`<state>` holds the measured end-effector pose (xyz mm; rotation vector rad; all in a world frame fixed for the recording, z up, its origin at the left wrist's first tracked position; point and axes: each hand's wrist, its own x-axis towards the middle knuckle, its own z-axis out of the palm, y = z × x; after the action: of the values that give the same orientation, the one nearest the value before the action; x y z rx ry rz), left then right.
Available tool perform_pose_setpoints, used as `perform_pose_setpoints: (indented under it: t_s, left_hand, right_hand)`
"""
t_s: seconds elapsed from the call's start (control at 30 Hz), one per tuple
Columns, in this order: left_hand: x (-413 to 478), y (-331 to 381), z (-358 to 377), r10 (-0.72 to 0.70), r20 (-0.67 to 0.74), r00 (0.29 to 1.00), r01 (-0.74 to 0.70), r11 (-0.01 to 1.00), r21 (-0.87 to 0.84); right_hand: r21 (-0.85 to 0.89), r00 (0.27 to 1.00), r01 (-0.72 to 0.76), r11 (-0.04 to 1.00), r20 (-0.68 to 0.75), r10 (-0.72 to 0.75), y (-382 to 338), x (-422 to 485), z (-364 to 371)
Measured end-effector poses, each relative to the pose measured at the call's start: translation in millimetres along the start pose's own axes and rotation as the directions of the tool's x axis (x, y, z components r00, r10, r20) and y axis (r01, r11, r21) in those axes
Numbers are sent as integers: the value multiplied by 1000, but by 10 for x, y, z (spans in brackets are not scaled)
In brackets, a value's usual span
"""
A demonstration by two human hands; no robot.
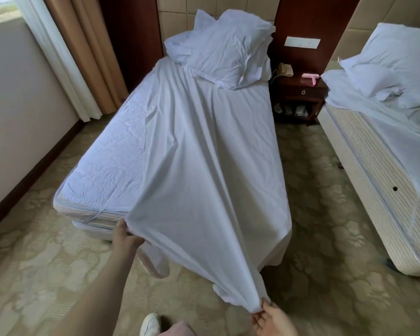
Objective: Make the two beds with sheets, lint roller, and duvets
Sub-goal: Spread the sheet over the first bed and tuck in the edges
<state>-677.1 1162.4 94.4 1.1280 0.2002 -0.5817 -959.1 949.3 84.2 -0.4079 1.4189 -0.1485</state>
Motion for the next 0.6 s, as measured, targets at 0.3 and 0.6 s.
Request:
perform_pose_setpoints:
  t_s: [0.3, 0.6]
  left_hand:
    - [-333, 828, -1154, 206, -168, 964, -174, 966, 189]
    - [-306, 1265, -1628, 137, 165, 977, -212, 720, 661]
  right_hand:
    - [-288, 997, -68, 955, -56, 54, 701, 14, 514]
    - [-300, 813, -313, 901, 406, 417, 1751, -542, 2882]
